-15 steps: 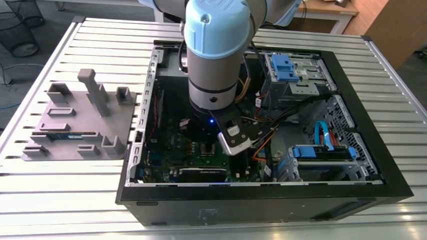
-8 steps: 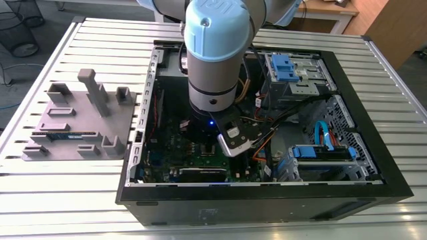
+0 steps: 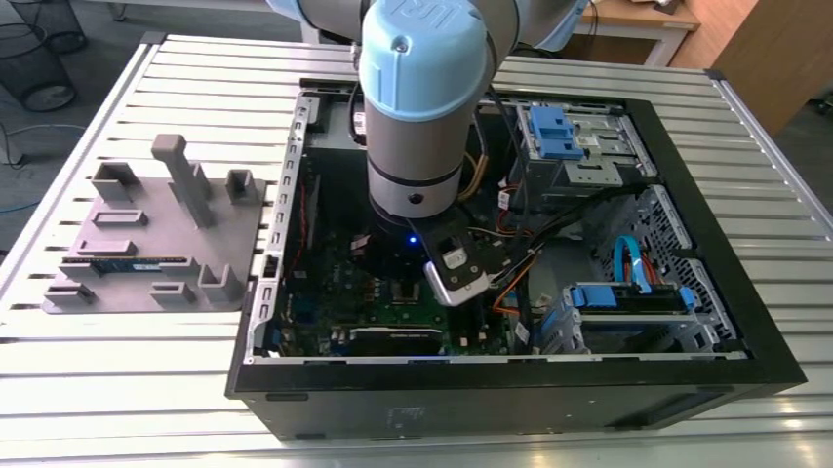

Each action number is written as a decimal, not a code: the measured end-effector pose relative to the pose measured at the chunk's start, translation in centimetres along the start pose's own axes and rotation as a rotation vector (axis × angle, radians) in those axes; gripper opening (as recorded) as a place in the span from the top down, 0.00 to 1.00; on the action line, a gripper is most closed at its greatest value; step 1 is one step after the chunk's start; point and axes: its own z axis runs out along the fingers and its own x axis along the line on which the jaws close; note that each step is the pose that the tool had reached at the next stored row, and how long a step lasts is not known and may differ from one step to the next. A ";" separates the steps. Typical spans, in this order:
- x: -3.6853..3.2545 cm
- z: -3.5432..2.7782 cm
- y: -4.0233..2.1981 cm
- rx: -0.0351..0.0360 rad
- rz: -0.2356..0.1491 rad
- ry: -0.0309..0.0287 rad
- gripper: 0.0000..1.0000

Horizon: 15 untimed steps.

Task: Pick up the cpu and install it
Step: 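Place the cpu into insertion slot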

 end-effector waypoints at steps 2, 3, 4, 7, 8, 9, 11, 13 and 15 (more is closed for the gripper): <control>0.01 0.01 0.00 0.0001 0.000 0.0001 0.89; 0.02 0.02 -0.01 0.0002 0.000 0.0001 0.89; 0.01 0.02 -0.01 0.0003 0.000 0.0002 0.89; -0.01 0.09 -0.01 0.0003 0.000 0.0002 0.89; -0.02 0.11 -0.01 0.0003 0.000 0.0002 0.89; -0.02 0.12 0.00 0.0004 0.000 0.0002 0.89; -0.02 0.13 -0.01 0.0003 0.000 0.0002 0.89; -0.01 0.14 -0.01 0.0003 0.000 0.0001 0.89; -0.01 0.15 -0.01 0.0003 0.000 0.0001 0.89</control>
